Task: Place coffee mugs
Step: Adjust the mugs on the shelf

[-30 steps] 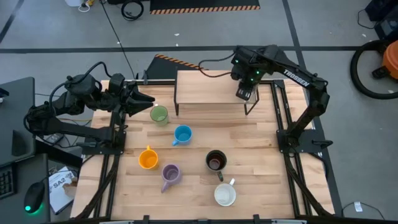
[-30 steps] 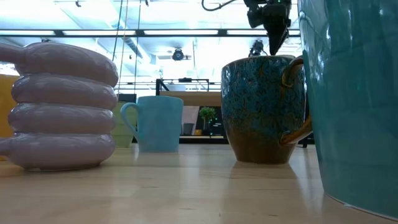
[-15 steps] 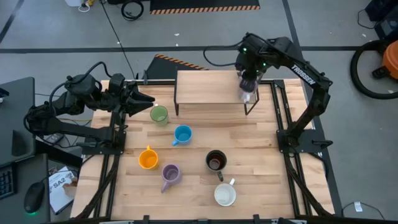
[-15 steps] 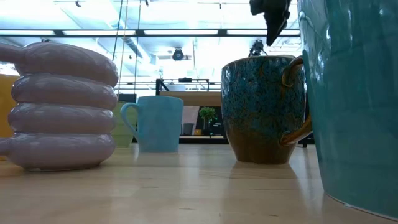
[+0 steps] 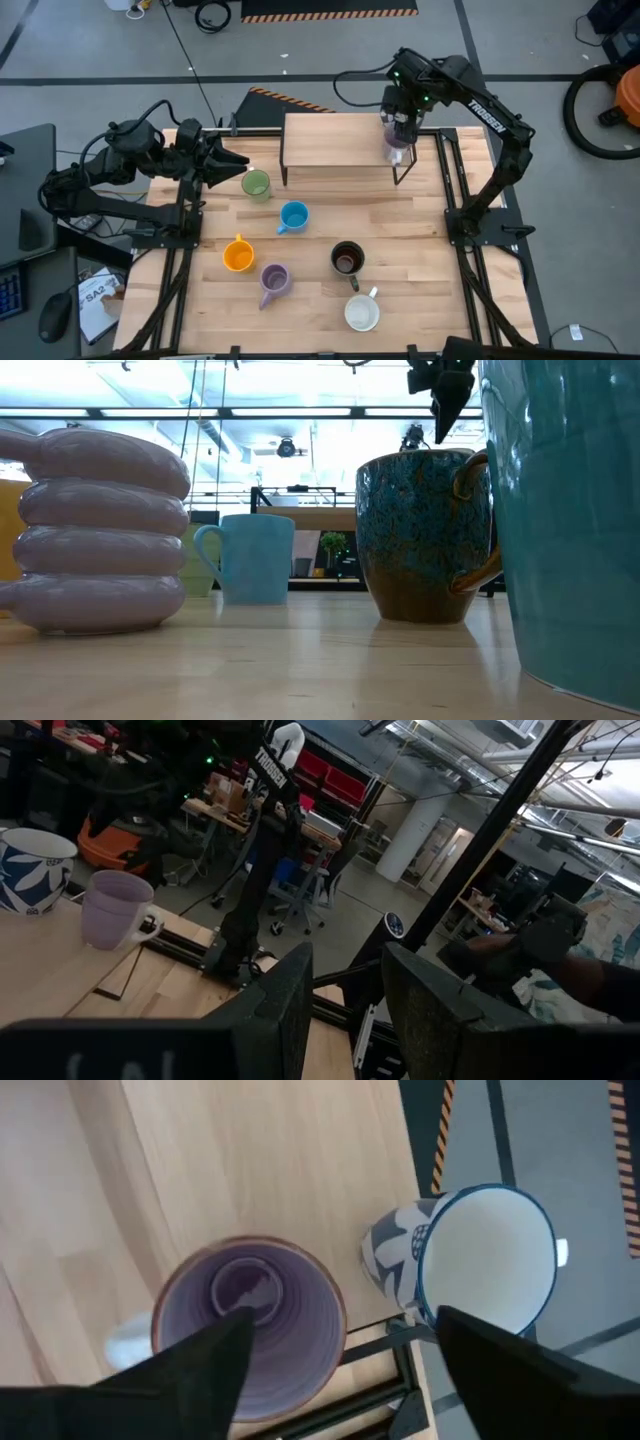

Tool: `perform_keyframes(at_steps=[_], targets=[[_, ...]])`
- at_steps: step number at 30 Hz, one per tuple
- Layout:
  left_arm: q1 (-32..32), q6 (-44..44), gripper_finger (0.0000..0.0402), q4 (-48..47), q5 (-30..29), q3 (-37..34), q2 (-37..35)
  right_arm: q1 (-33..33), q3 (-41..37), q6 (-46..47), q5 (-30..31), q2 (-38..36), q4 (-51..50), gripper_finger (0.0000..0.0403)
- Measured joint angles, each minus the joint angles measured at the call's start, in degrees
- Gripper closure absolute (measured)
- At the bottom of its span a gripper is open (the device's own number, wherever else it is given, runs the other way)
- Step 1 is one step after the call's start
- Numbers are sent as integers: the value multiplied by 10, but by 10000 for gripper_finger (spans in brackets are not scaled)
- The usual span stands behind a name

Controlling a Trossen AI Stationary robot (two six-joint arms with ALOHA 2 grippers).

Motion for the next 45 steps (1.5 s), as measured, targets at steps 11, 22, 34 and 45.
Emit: perform_keyframes(at_steps=[11,22,34,45], targets=[[0,2,274,0,0,0,0,-24,-33,-17,22,0,24,6],[0,12,274,-2,0,0,0,-24,-33,-54,45,0,54,9],[0,12,274,-4,0,0,0,-36,-53,-83,-18,0,52,9],[0,13,274,-4,0,0,0,-46,-99,-122,-18,0,90,9]])
